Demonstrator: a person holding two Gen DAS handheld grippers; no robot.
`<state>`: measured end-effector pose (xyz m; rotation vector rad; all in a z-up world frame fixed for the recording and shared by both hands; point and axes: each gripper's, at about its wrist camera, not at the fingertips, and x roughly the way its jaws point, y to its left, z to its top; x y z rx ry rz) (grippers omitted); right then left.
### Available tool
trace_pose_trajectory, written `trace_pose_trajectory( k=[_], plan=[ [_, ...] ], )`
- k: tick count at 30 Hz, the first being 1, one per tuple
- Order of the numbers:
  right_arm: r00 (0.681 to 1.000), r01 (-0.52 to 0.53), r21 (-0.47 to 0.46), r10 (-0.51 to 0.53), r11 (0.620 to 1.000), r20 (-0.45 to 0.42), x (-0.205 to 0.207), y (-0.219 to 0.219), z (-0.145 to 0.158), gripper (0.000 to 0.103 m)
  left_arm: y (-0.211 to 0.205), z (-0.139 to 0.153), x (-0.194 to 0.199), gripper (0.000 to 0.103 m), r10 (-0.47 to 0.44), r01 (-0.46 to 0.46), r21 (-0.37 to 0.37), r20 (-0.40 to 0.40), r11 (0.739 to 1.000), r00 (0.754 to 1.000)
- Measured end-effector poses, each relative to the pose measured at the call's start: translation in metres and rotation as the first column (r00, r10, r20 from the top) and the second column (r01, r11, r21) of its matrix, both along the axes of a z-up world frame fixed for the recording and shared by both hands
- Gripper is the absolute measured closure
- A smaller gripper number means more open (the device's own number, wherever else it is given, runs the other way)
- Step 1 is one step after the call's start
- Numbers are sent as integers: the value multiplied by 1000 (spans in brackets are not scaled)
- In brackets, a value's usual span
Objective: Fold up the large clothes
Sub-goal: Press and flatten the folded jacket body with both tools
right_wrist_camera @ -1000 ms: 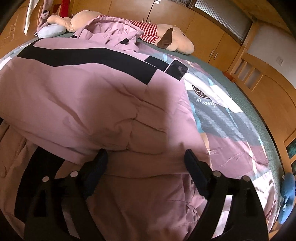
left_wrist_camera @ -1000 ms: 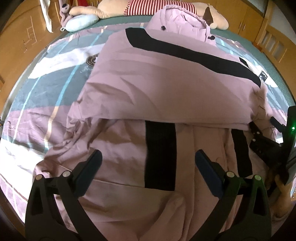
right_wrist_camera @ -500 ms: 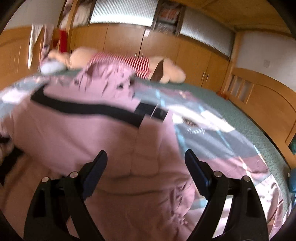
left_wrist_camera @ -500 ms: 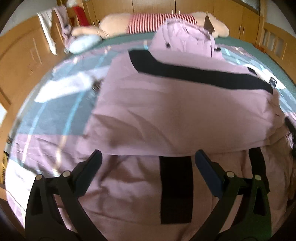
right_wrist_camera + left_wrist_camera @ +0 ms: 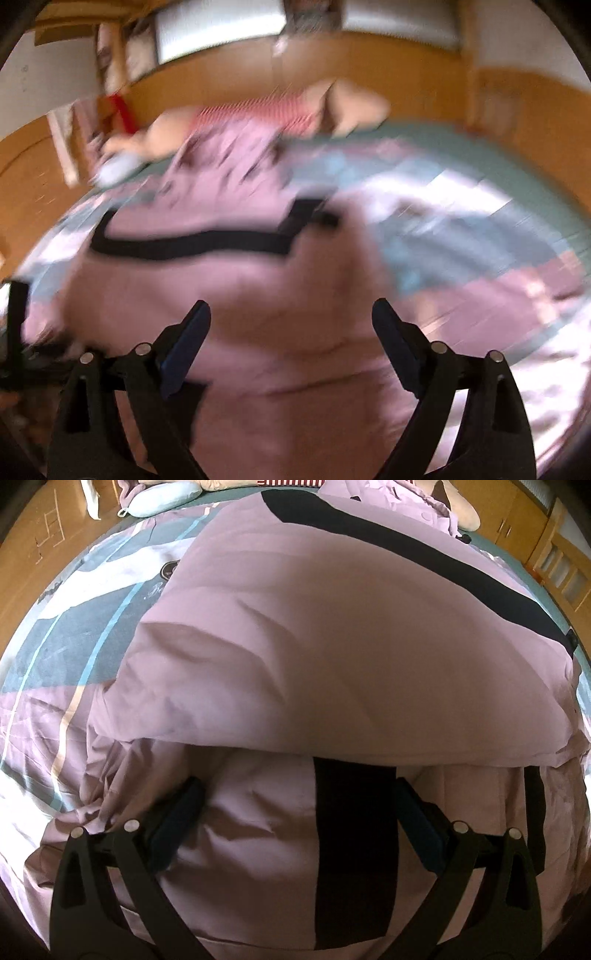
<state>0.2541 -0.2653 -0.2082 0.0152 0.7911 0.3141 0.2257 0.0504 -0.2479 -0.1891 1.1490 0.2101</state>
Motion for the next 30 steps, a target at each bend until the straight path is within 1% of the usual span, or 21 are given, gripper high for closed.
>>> trace_pose_trajectory(
  k=[2, 3, 4, 5, 7, 8, 9, 11, 12, 13, 14, 15, 17, 19, 22, 25, 26, 27, 28, 29, 30],
  plan=[
    [998, -12, -112, 5, 994, -60, 4, 16, -23, 13, -3, 0, -1, 2, 0, 0, 8, 4, 1000, 1000],
    [991, -29, -174, 7, 984, -130, 10, 23, -41, 12, -3, 2, -2, 2, 6, -6, 11, 10, 1000, 1000],
    [990, -41, -197, 13, 980, -140, 11, 28, -48, 10, 0, 5, -5, 2, 24, -24, 17, 20, 1000, 1000],
    [992, -45, -211, 18, 977, -126, 10, 30, -48, 9, 1, 12, -12, 2, 66, -68, 27, 59, 997, 996],
    [993, -48, -227, 22, 973, -117, 8, 33, -48, 7, -2, 28, -22, 2, 90, -98, 43, 154, 994, 984],
    [993, -47, -229, 22, 972, -113, 7, 34, -49, 6, -9, 37, -24, 2, 65, -84, 90, 199, 992, 978],
    [993, -48, -229, 22, 972, -112, 6, 34, -49, 6, -15, 40, -23, 2, 31, -63, 143, 213, 988, 977],
    [993, -49, -224, 24, 973, -114, 6, 34, -49, 5, -28, 35, -16, 2, -34, -11, 246, 178, 969, 984],
    [993, -50, -224, 24, 973, -114, 5, 35, -49, 5, -30, 28, -13, 2, -46, 5, 255, 156, 967, 987],
    [993, -49, -226, 24, 973, -113, 3, 35, -50, 4, -30, 21, -10, 2, -54, 21, 242, 133, 970, 990],
    [994, -48, -230, 22, 972, -111, 2, 35, -50, 4, -30, 9, -3, 2, -61, 43, 202, 81, 978, 995],
    [994, -48, -232, 22, 972, -111, 1, 35, -50, 4, -26, 1, 0, 2, -49, 40, 168, 53, 985, 997],
    [994, -48, -232, 23, 972, -111, 6, 35, -51, 3, -10, -2, 2, 2, -13, 9, 54, 62, 999, 998],
    [993, -51, -232, 26, 971, -111, 6, 35, -51, 1, -2, -2, 4, 2, -5, 5, 5, 48, 1000, 999],
    [994, -52, -226, 28, 973, -108, 6, 34, -51, 1, 0, 7, -2, 2, 43, -45, 30, 61, 999, 997],
    [994, -51, -222, 27, 974, -108, 6, 34, -52, 1, -1, 26, -19, 2, 63, -70, 41, 150, 997, 987],
    [994, -50, -224, 26, 973, -107, 5, 35, -52, 1, -3, 29, -21, 2, 48, -62, 76, 175, 995, 983],
    [994, -49, -226, 26, 973, -106, 5, 35, -52, 1, -6, 25, -19, 2, 37, -55, 103, 167, 993, 985],
    [994, -49, -227, 26, 973, -104, 4, 35, -52, 1, -5, 16, -14, 2, 34, -48, 108, 127, 993, 991],
    [994, -49, -227, 26, 973, -103, 4, 35, -52, 1, -7, 0, -7, 2, 35, -39, 88, 50, 995, 998],
    [994, -49, -226, 26, 973, -103, 4, 34, -52, 1, -6, -3, -5, 2, 33, -38, 91, 51, 995, 998]
  ],
)
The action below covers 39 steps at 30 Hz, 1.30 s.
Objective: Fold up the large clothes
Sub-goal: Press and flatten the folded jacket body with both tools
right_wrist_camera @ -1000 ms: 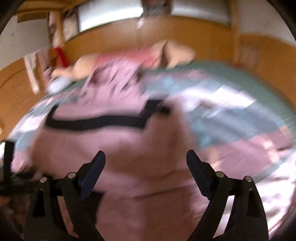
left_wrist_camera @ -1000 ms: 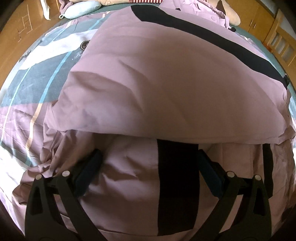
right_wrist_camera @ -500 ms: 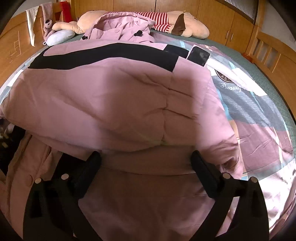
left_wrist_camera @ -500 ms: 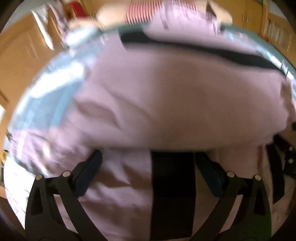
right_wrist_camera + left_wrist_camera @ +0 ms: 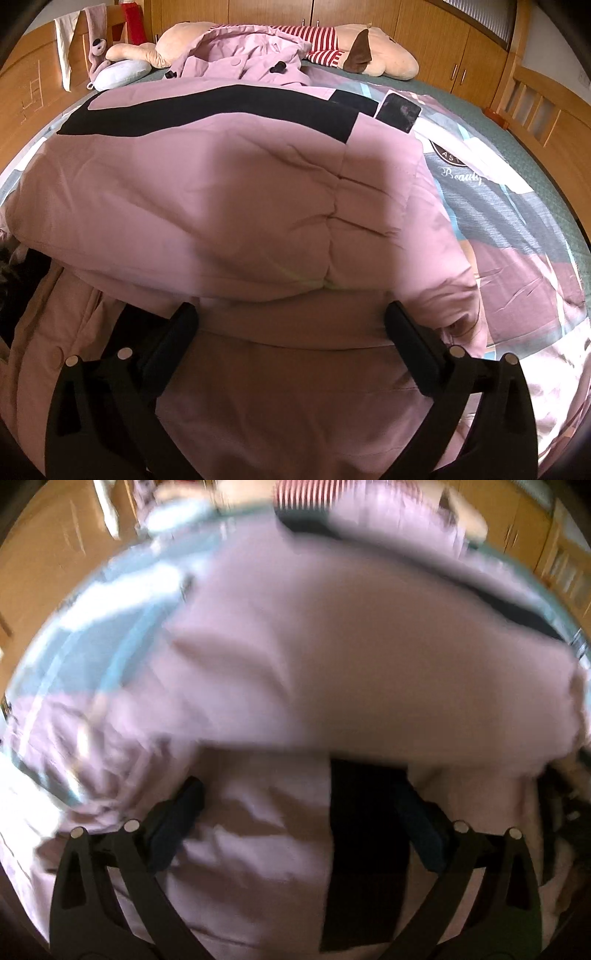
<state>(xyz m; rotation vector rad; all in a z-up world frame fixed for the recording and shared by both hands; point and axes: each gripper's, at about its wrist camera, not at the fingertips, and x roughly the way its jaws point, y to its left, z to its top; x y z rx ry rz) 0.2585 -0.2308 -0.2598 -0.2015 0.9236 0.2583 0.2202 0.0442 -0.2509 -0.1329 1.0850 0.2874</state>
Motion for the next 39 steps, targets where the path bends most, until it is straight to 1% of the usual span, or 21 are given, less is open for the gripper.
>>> trace_pose_trajectory(
  k=[5, 6, 7, 9, 11, 13, 15, 17, 18, 19, 20, 22, 27, 29, 31, 32, 33, 34, 35, 37, 39],
  plan=[
    [1000, -1, 9, 1, 1000, 23, -5, -2, 7, 1, -7, 9, -2, 2, -1, 1, 12, 12, 1000, 1000],
    [998, 6, 23, -7, 1000, 67, -11, -4, 15, 3, -8, 16, -13, 2, 7, -7, 3, 34, 1000, 999],
    [988, 5, 58, -14, 998, 152, -23, -7, 33, 3, -3, 22, -21, 2, 12, -11, -6, 66, 1000, 998],
    [963, -50, 112, 19, 992, 268, -41, -4, 64, 3, 0, 42, -27, 2, -6, 6, 2, 142, 1000, 990],
    [950, -98, 102, 63, 990, 305, -41, 15, 88, 3, 2, 52, -24, 2, -29, 19, 58, 176, 998, 984],
    [958, -131, 101, 100, 986, 270, -26, 41, 96, 3, 7, 47, -17, 2, -24, 14, 70, 138, 997, 990],
    [972, -140, 152, 106, 978, 211, -2, 64, 92, 3, 15, 35, -13, 2, -4, 3, 11, 108, 1000, 994],
    [990, -110, 203, 88, 973, 114, 28, 84, 73, 3, 21, 22, -9, 2, 13, -9, -56, 66, 998, 998],
    [996, -75, 205, 65, 976, 57, 42, 92, 58, 3, 29, 23, -2, 2, 14, -11, -54, 53, 998, 999],
    [999, -34, 165, 35, 986, -3, 56, 100, 36, 2, 27, 21, -2, 2, 13, -11, -46, 46, 999, 999],
    [999, -36, 136, 37, 990, -2, 62, 107, 15, 1, 27, 19, -1, 2, 13, -12, -39, 40, 999, 999],
    [996, -61, 134, 50, 989, 80, 55, 108, 5, 1, 22, 17, 4, 2, 9, -8, -9, 30, 1000, 1000],
    [995, -75, 177, 62, 981, 77, 53, 101, 7, 1, 19, 12, 11, 2, -4, 3, 41, 20, 999, 1000],
    [992, -35, 175, 13, 984, 125, 44, 92, 17, 1, 13, 13, 13, 2, -7, 6, 50, 22, 999, 1000],
    [978, 67, 176, -99, 982, 183, 35, 70, 28, 1, 13, 13, -1, 2, -7, 6, 60, 26, 998, 1000],
    [974, 112, 186, -145, 976, 172, 38, 60, 27, 1, 13, 13, -3, 2, -9, 7, 65, 27, 998, 1000],
    [974, 162, 179, -186, 970, 126, 45, 50, 20, 1, 12, 13, -4, 2, -9, 7, 66, 28, 998, 1000],
    [980, 181, 162, -191, 970, 47, 57, 45, 9, 1, 12, 13, -3, 2, -11, 9, 65, 30, 998, 999],
    [984, 169, 148, -174, 974, 24, 62, 46, 5, 1, 12, 12, -3, 2, -13, 11, 62, 34, 998, 999],
    [987, 158, 90, -161, 983, 28, 64, 53, 10, 1, 12, 11, -6, 2, -18, 16, 60, 39, 998, 999],
    [982, 157, 82, -165, 984, 95, 57, 52, 26, 1, 15, 10, -7, 2, -20, 18, 49, 44, 999, 999]
  ],
)
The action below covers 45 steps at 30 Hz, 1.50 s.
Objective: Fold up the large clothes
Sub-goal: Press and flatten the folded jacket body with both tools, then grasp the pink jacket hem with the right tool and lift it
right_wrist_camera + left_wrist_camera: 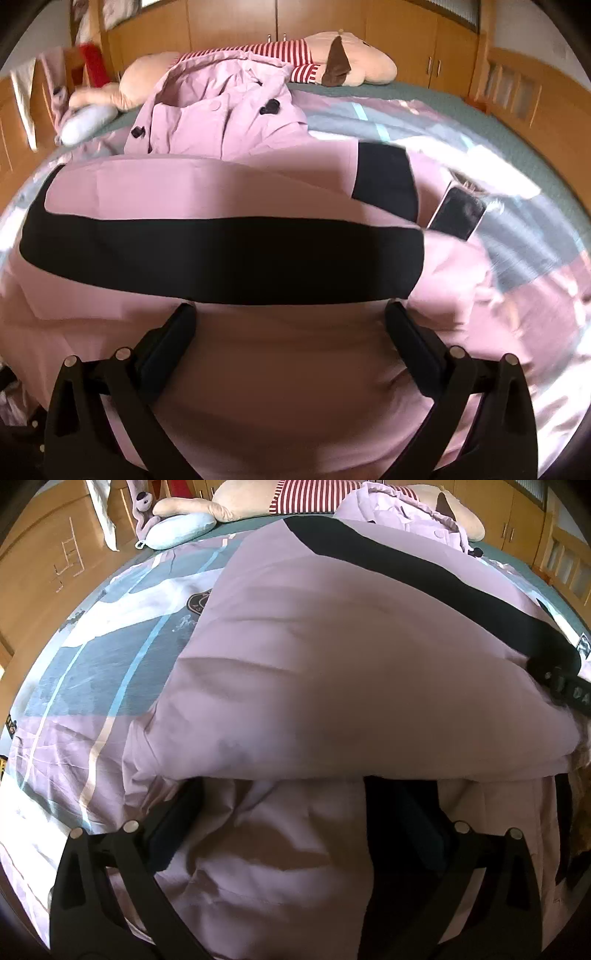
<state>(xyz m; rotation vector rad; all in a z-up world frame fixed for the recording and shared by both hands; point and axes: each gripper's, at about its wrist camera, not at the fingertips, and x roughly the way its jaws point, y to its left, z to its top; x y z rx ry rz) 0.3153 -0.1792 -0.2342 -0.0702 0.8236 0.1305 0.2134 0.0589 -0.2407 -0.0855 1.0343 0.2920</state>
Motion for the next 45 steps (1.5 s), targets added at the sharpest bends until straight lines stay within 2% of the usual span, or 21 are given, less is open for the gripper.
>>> trace_pose_trajectory(
  k=[2, 3, 5, 6, 8, 9, 12, 16, 20, 22, 27, 31, 32, 33, 34, 35, 36, 38, 40, 42, 45],
  plan=[
    [996, 10, 5, -10, 1000, 89, -14, -8, 10, 1, 2, -1, 0, 2, -1, 1, -8, 7, 1000, 1000],
    [997, 31, -20, -29, 999, 73, -13, -11, 6, 1, 2, -1, 0, 2, -3, 3, -7, 11, 1000, 1000],
    [993, -4, -47, -2, 999, -115, 4, -10, -24, 1, 2, -2, 0, 2, -7, 7, -4, 18, 1000, 1000],
    [993, -13, -38, 8, 999, -122, 6, -12, -23, 1, 2, -2, 0, 2, -7, 7, -2, 20, 1000, 1000],
    [996, 14, -35, -17, 999, -82, 5, -17, -2, 1, 1, -2, -1, 2, -7, 7, 3, 28, 1000, 1000],
    [1000, 27, 14, -27, 1000, -13, -2, -24, 16, 1, 1, -2, -1, 2, -7, 7, 5, 32, 1000, 999],
    [996, -1, 114, -9, 994, 89, -2, -30, 49, 1, 0, -3, -1, 2, -7, 7, 6, 38, 1000, 999],
    [997, -21, 145, 10, 989, 77, 43, -16, 73, 1, 0, -3, -1, 2, -7, 7, 5, 42, 1000, 999],
    [998, -22, 187, 10, 982, 69, 86, 7, 82, 1, 0, -3, -1, 2, -7, 7, 6, 44, 1000, 999],
    [999, 1, 185, -10, 983, 51, 124, 22, 84, 1, 0, -3, -1, 2, -6, 6, 9, 46, 1000, 999],
    [988, 154, 136, -149, 979, -47, 233, 43, 61, 1, 1, -4, 1, 2, -2, 2, -1, 51, 1000, 999],
    [966, 242, 96, -231, 965, -120, 284, 39, 29, 1, 2, -5, 3, 2, -3, 4, -10, 58, 1000, 998],
    [957, 264, 90, -249, 960, -150, 293, 35, 17, 4, 2, -5, 3, 2, -5, 6, -9, 64, 1000, 998],
    [954, 270, 94, -252, 958, -164, 294, 33, 12, 24, 2, -6, 2, 2, -7, 8, -10, 69, 1000, 998],
    [952, 265, 138, -236, 954, -194, 296, 29, 4, 67, 2, -6, 3, 2, -9, 10, -14, 73, 1000, 997],
    [957, 248, 196, -208, 949, -204, 293, 27, 4, 85, 2, -7, 3, 2, -9, 10, -16, 74, 1000, 997],
    [965, 230, 246, -187, 942, -185, 287, 26, 11, 93, 2, -7, 3, 2, -10, 11, -16, 74, 1000, 997],
    [985, 165, 237, -146, 957, -96, 269, 34, 33, 97, 1, -7, 4, 2, -9, 10, -13, 74, 1000, 997],
    [998, 49, 233, -59, 971, 38, 232, 42, 66, 97, 1, -7, 4, 2, -8, 9, -13, 74, 1000, 997],
    [979, -106, 247, 58, 963, 195, 173, 40, 101, 97, 2, -8, 4, 2, -8, 9, -13, 73, 1000, 997],
    [926, -258, 206, 180, 944, 332, 78, 19, 127, 98, 2, -7, 4, 2, -6, 7, -14, 71, 1000, 997]
  ],
)
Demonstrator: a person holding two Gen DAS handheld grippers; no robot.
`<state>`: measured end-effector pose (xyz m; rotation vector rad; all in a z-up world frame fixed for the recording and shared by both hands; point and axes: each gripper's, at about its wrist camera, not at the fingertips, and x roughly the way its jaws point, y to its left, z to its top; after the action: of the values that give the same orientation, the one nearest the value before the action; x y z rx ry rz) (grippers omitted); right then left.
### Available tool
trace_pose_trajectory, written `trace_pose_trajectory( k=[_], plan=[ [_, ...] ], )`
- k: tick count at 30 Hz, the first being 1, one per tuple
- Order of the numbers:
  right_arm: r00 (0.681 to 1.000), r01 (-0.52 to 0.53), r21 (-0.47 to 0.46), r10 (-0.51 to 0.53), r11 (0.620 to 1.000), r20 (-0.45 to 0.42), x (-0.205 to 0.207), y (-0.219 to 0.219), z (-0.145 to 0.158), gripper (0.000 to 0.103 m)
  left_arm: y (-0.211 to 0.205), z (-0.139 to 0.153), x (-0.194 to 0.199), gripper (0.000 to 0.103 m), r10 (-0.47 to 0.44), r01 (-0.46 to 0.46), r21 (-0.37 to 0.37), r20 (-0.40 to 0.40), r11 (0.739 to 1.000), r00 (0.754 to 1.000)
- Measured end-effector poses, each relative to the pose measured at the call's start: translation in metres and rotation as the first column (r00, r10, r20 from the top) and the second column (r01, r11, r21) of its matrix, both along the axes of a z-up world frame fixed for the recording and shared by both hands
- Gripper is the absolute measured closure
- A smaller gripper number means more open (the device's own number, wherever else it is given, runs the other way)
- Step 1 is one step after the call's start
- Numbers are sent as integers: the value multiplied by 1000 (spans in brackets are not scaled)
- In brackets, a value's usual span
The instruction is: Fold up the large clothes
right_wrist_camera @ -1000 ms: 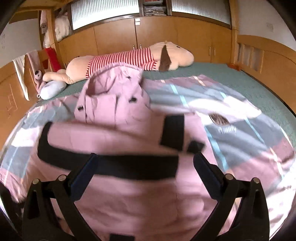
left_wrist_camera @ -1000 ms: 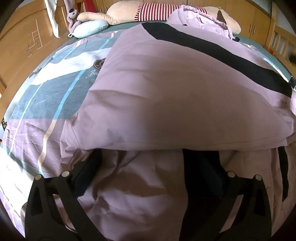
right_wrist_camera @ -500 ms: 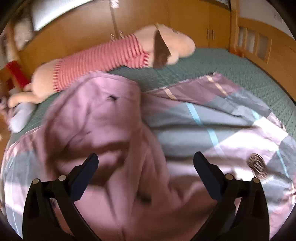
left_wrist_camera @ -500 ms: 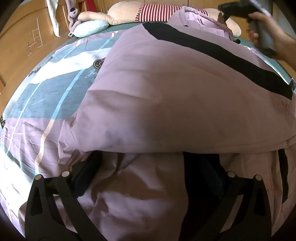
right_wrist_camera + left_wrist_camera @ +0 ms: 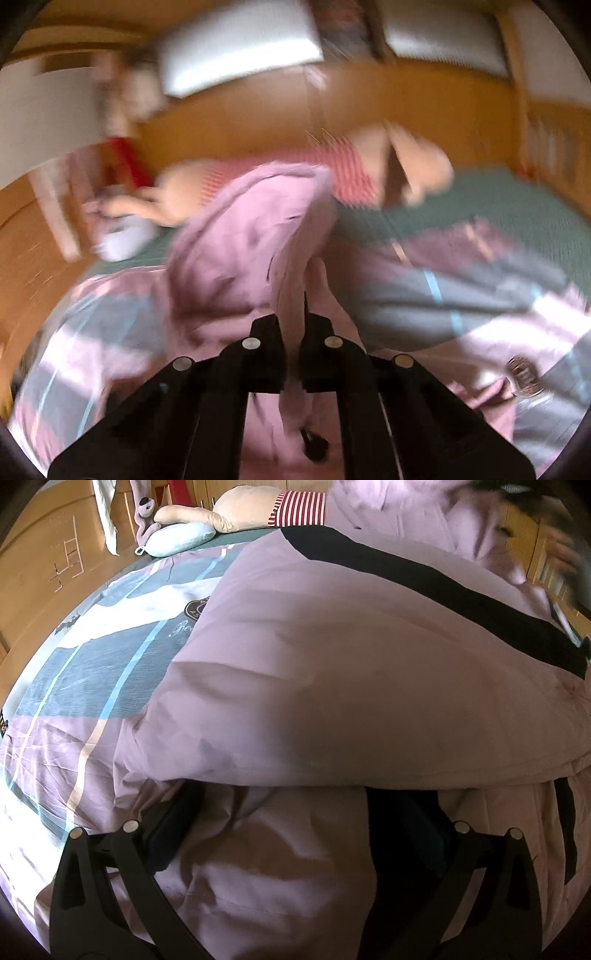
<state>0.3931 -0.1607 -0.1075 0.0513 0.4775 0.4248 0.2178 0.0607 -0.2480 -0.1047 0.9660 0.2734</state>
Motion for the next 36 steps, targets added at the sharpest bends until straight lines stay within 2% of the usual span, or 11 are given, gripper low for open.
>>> trace_pose_trajectory(
  k=[7, 8, 10, 11, 19, 22, 26, 27, 28, 30, 36],
  plan=[
    [975, 55, -60, -66, 997, -212, -104, -80, -66, 88, 21, 27, -13, 2, 47, -40, -127, 48, 991, 998],
    [963, 72, -85, -91, 994, -255, -114, -89, -76, 78, 29, 37, -18, 2, 62, -50, -170, 64, 984, 996],
    [950, 138, -88, -157, 987, -270, -143, -104, -84, 16, 42, 50, -28, 2, 103, -88, -193, 72, 977, 992],
    [950, 164, -65, -176, 984, -258, -157, -109, -83, 10, 51, 58, -36, 2, 139, -121, -184, 85, 975, 987],
    [896, 4, 305, 132, 952, -423, -165, -35, -51, 9, 81, 90, -53, 2, 158, -96, -297, 190, 950, 969],
    [915, 46, 191, 36, 980, -401, -150, 18, -28, 1, 63, 97, -55, 2, 90, -35, -246, 213, 969, 973],
    [951, 41, -138, -81, 990, -300, -139, 84, -27, 1, 44, 101, -55, 2, 29, 0, -137, 211, 991, 977],
    [954, 21, -175, -72, 984, -292, -138, 93, -32, 15, 42, 101, -55, 2, 26, 1, -126, 210, 992, 977],
    [950, 10, -176, -64, 984, -306, -137, 93, -38, 54, 42, 102, -56, 2, 26, 0, -123, 208, 992, 978],
    [941, 37, -144, -83, 989, -327, -147, 80, -45, 83, 47, 104, -58, 2, 36, -8, -136, 211, 991, 977],
    [960, -38, -74, 16, 997, -279, -199, 44, -47, 96, 56, 109, -63, 2, 55, -9, -194, 234, 981, 971]
  ],
)
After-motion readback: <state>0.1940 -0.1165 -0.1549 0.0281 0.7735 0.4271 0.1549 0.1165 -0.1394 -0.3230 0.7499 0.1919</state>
